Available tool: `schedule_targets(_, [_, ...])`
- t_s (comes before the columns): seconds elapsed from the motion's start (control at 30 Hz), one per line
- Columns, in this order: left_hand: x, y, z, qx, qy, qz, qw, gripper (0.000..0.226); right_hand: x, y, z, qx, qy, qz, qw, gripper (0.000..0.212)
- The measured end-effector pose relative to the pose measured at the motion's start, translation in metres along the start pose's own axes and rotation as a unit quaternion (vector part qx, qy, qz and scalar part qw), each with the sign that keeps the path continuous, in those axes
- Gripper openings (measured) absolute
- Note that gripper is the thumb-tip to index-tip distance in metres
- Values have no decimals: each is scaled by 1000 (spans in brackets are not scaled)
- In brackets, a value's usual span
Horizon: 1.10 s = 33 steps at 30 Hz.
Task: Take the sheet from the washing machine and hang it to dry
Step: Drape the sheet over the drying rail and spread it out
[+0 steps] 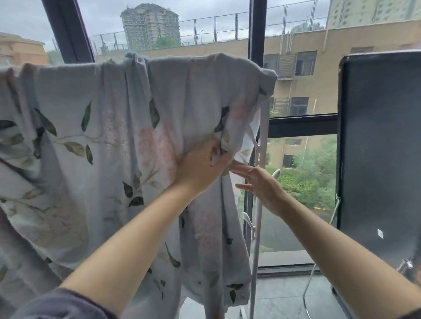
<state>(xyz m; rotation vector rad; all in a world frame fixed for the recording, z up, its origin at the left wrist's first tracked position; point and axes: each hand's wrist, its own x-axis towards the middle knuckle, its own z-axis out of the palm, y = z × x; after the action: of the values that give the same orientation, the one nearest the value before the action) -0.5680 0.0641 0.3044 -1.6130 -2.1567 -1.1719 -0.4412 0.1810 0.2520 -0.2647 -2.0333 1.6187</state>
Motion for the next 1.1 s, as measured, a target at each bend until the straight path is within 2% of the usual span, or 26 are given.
schedule_targets(0.1, [10,5,9,51,-13,31,998,23,-7,-4,-3,-17,-27,-5,999,43])
schedule_targets(0.17, [17,0,15,59,19,25,998,18,-11,3,-11,-45,1,-14,999,40])
schedule_targets(0.27, [22,-6,16,-50,72,-38,995,29,-14,8,-31,11,120,-35,992,34])
schedule_targets(0.33, [20,-10,12,-100,113,-80,985,28,-11,9,-46,43,208,-56,976,29])
schedule_targets(0.4, [18,-13,8,-108,140,-70,982,18,1,14,-62,70,285,-50,955,30])
schedule_targets(0.47, [21,-14,0,-105,156,-45,981,19,21,19,-75,44,313,-17,949,28])
schedule_targets(0.53, [21,-11,-9,-49,124,-42,990,29,43,25,-84,-23,248,28,968,16])
schedule_targets(0.57, [19,-12,-11,21,95,-44,994,34,49,26,-86,-38,193,53,979,11])
schedule_targets(0.63, [17,-9,-9,160,62,-63,983,41,62,23,-94,-8,39,85,996,13])
schedule_targets(0.67, [17,-8,-7,191,63,-68,977,36,68,21,-98,41,-30,103,993,10])
schedule_targets(0.73, [16,-3,-3,197,78,-86,973,21,78,18,-100,122,-130,136,974,9])
schedule_targets(0.77, [15,-1,-2,191,81,-101,973,17,84,19,-100,133,-165,146,966,15])
schedule_targets(0.83, [11,6,2,165,75,-140,973,12,95,23,-97,122,-191,142,964,21])
schedule_targets(0.9, [7,12,5,125,82,-172,974,9,105,22,-93,124,-145,126,973,22])
schedule_targets(0.97, [5,16,4,72,119,-179,974,11,113,22,-97,152,-40,113,981,24])
schedule_targets(1.03, [6,20,3,44,172,-150,973,12,126,25,-110,151,88,83,981,24])
schedule_targets(1.1, [8,28,0,61,234,-110,964,15,137,26,-127,80,183,47,979,23])
